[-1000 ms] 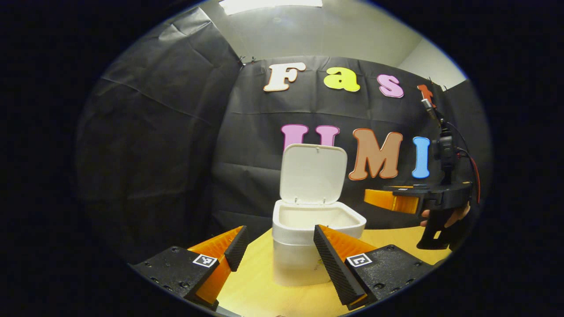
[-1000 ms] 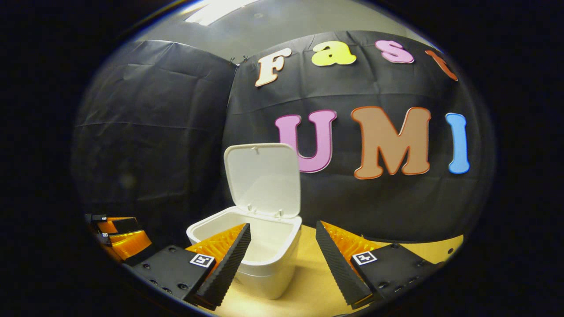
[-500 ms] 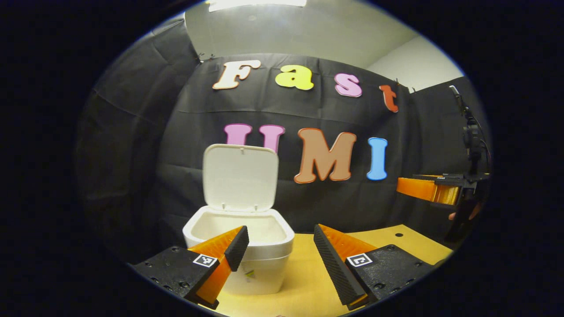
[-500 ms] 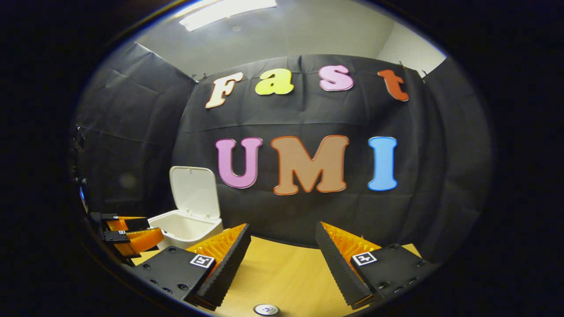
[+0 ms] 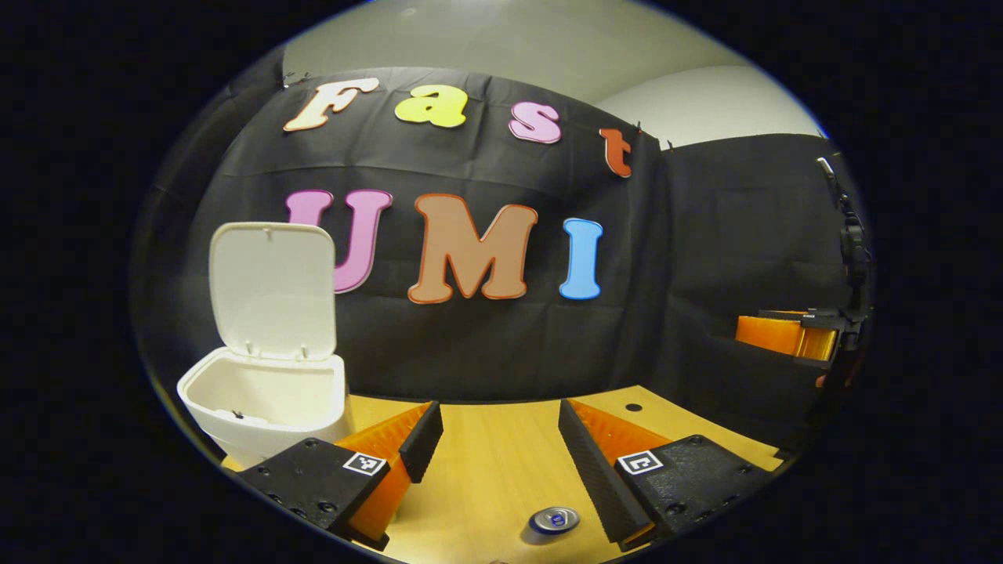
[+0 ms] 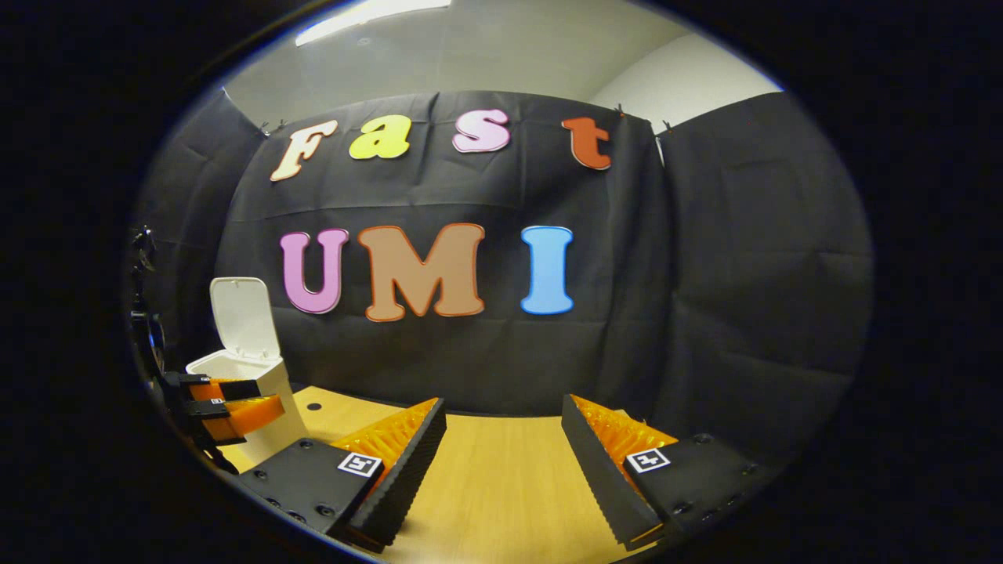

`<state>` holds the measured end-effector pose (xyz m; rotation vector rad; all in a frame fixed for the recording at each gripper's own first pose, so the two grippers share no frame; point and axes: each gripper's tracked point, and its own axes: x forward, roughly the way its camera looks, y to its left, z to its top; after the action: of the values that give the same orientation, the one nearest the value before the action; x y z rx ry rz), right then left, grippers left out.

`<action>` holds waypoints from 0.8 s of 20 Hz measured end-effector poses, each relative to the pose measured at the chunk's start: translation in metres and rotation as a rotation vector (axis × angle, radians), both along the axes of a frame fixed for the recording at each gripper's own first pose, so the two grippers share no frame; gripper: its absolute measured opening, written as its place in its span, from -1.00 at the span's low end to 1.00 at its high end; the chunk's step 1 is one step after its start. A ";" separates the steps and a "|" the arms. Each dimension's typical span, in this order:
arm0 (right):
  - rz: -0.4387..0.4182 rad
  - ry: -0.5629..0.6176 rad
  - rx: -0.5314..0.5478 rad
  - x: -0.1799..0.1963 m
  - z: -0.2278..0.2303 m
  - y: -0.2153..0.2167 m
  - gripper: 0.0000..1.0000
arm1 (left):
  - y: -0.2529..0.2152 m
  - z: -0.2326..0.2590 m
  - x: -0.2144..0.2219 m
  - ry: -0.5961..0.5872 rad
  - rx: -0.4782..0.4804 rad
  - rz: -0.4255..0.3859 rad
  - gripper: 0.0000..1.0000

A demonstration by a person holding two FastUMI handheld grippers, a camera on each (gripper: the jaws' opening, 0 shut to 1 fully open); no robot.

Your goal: Press the lid of the desktop garbage bin to open it, pick up the crumpled paper on the desktop and throw it into the bin, then pick up the pop can on the desktop and drop it into the bin, and finally close the garbage bin lid.

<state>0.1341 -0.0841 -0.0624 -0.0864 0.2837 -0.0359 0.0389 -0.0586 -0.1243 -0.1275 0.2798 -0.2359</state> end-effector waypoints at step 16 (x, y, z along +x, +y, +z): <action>-0.169 0.139 -0.002 -0.058 -0.045 -0.090 0.94 | -0.065 -0.200 -0.056 0.438 0.038 -0.111 0.84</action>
<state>0.0757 -0.1744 -0.1071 -0.0667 0.4292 -0.1987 -0.0168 -0.1233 -0.3241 -0.1251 0.7279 -0.3121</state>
